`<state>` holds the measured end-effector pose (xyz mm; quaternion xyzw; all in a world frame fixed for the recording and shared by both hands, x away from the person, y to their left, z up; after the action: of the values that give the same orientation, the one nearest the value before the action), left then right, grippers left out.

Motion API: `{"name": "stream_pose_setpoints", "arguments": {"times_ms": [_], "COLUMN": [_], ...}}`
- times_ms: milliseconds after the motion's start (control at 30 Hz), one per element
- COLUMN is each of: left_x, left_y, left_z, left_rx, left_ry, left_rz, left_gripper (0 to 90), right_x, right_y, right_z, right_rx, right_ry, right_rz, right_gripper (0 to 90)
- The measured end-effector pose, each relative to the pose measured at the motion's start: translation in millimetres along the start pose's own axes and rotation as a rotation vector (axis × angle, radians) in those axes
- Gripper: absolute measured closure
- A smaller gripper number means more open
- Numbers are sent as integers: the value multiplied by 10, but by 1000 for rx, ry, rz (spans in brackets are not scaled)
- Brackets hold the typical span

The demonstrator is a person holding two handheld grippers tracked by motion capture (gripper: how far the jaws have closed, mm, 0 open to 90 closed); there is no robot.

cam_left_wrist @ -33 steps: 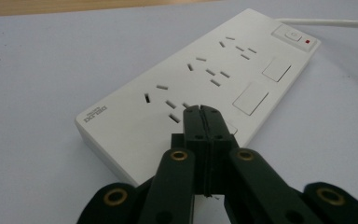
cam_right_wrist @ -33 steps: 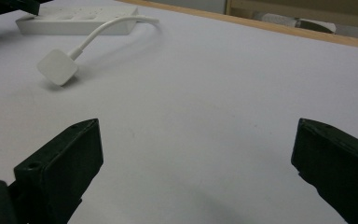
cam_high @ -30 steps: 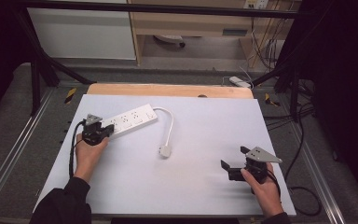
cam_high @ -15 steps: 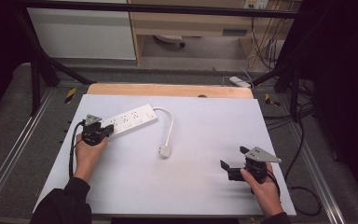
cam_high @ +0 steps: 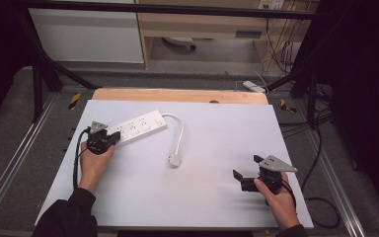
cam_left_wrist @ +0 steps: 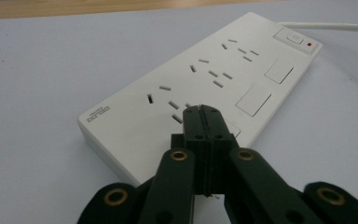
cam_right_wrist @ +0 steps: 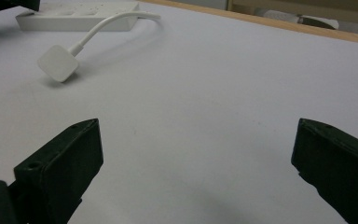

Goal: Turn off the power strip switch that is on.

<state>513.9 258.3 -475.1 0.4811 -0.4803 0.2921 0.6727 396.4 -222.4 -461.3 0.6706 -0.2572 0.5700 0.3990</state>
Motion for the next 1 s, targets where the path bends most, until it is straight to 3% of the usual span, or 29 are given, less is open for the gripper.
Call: {"name": "stream_pose_setpoints", "arguments": {"times_ms": [600,1000], "left_x": [-6,-23], "left_y": [-1,-2], "left_z": [1,0], "left_rx": [1,9], "left_ry": [4,-16], "left_rz": [5,-6], "left_gripper": [900,900], "right_x": [-6,-6], "right_y": [-7,-5], "right_z": [0,3], "right_rx": [0,1], "right_ry": [0,2], "right_rz": [-2,-1], "right_gripper": [25,25]}}
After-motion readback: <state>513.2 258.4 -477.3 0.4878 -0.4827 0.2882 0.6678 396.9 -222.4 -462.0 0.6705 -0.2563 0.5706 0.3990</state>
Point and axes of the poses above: each handheld gripper's, and its own axes: y roughly backward along the jaws, x roughly out of its top, z roughly to its right, the point moved 6 cm from there along -y, roughly forward along the jaws, and after that the axes turned 11 degrees about z, right-handed, at the moved point
